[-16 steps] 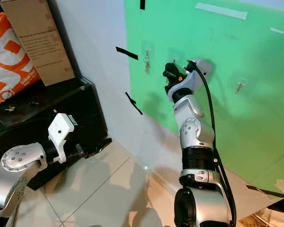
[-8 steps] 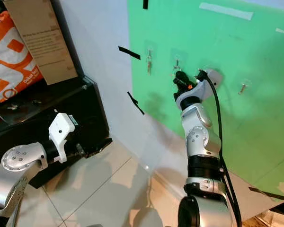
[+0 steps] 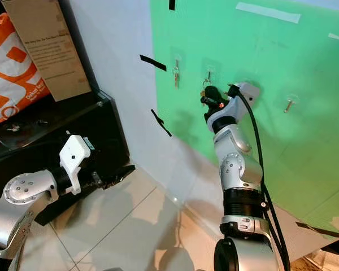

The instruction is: Hang keys on a hook

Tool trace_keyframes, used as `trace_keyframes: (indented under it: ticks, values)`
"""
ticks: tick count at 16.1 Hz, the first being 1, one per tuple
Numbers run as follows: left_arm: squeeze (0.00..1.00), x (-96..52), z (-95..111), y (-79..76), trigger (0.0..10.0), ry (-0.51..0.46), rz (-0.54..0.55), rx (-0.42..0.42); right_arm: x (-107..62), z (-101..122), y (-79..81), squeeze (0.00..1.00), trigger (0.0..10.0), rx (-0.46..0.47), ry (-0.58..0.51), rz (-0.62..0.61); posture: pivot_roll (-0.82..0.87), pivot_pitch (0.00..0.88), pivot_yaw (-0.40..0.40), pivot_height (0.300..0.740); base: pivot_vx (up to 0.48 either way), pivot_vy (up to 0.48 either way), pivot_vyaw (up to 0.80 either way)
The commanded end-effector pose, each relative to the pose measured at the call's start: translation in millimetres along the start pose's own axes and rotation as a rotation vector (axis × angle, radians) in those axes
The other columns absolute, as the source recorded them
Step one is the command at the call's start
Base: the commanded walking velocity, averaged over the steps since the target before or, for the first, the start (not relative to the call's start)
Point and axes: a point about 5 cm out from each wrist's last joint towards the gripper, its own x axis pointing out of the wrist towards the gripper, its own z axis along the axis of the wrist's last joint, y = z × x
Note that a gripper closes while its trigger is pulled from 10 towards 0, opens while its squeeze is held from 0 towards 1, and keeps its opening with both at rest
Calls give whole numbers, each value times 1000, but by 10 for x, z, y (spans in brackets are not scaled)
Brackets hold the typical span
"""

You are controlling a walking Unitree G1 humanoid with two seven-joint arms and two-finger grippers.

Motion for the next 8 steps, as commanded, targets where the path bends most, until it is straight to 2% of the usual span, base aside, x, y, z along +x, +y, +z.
trace_keyframes:
  ticks: [1, 2, 3, 5, 6, 8]
  values:
    - [0, 13, 26, 23, 10000, -8, 8, 8, -16, -53, -4, 1000, 10000, -41, 26, -3, -31, 0, 68, 740, 0, 0, 0]
    - [0, 12, 26, 21, 10000, -18, 22, -5, -41, -89, -28, 1000, 10000, -104, 44, -7, -28, 0, 64, 740, 0, 0, 0]
    - [0, 7, 16, 60, 10000, -41, 101, -9, -101, -161, -51, 1000, 10000, -171, 79, 18, -28, 0, 63, 740, 0, 0, 0]
    - [0, -15, -46, 74, 10000, -61, 200, -68, -246, -269, -103, 1000, 10000, -225, 116, 38, -29, 0, 58, 740, 0, 0, 0]
    - [0, -35, -59, 48, 10000, -119, 279, -92, -361, -346, -145, 1000, 10000, -234, 137, 43, -30, 0, 56, 740, 0, 0, 0]
    - [0, -70, -148, 53, 10000, -115, 383, -148, -579, -494, -280, 1000, 10000, -304, 205, -24, -34, 0, 49, 740, 0, 0, 0]
